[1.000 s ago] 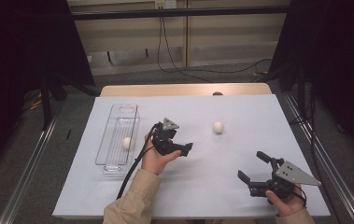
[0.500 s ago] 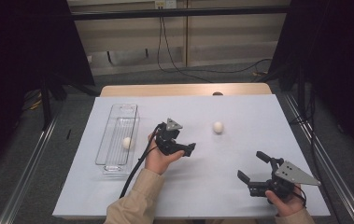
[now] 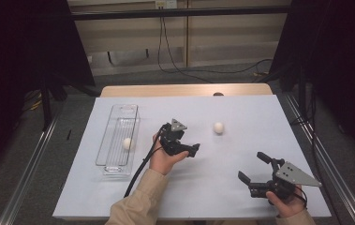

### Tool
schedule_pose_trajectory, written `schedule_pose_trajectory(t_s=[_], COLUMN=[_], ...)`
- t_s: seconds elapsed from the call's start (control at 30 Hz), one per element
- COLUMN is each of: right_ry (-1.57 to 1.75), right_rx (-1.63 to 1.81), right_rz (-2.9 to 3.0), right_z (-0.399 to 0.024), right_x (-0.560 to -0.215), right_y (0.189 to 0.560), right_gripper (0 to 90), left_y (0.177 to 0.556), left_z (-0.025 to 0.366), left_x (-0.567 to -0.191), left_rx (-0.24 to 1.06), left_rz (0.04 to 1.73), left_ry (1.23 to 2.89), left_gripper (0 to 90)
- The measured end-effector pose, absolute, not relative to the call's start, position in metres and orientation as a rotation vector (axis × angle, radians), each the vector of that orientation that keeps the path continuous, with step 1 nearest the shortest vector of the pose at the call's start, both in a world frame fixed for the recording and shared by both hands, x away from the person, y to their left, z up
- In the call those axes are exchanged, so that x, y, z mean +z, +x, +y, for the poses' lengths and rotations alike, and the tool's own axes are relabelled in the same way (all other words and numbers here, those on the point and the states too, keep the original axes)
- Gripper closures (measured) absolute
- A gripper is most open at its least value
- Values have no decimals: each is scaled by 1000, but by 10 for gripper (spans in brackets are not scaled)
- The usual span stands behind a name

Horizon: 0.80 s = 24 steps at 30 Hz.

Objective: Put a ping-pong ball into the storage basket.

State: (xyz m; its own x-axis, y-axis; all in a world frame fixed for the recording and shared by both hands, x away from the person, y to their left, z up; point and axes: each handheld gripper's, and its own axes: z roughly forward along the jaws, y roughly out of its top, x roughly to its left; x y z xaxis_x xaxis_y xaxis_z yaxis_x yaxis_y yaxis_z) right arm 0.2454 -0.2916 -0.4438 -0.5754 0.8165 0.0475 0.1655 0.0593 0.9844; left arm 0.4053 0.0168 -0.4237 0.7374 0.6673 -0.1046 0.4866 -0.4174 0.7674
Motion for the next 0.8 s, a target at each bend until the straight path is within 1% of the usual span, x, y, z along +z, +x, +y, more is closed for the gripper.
schedule_pose_trajectory(t_s=[0.8], right_ry=[980], right_rx=[1550], right_rz=[1805], right_z=[-292], right_x=[-444], right_y=[246], right_gripper=[28], left_y=[409], left_z=[3], left_x=[-429], left_rx=[274], left_rz=[860], left_ry=[2101], left_gripper=[90])
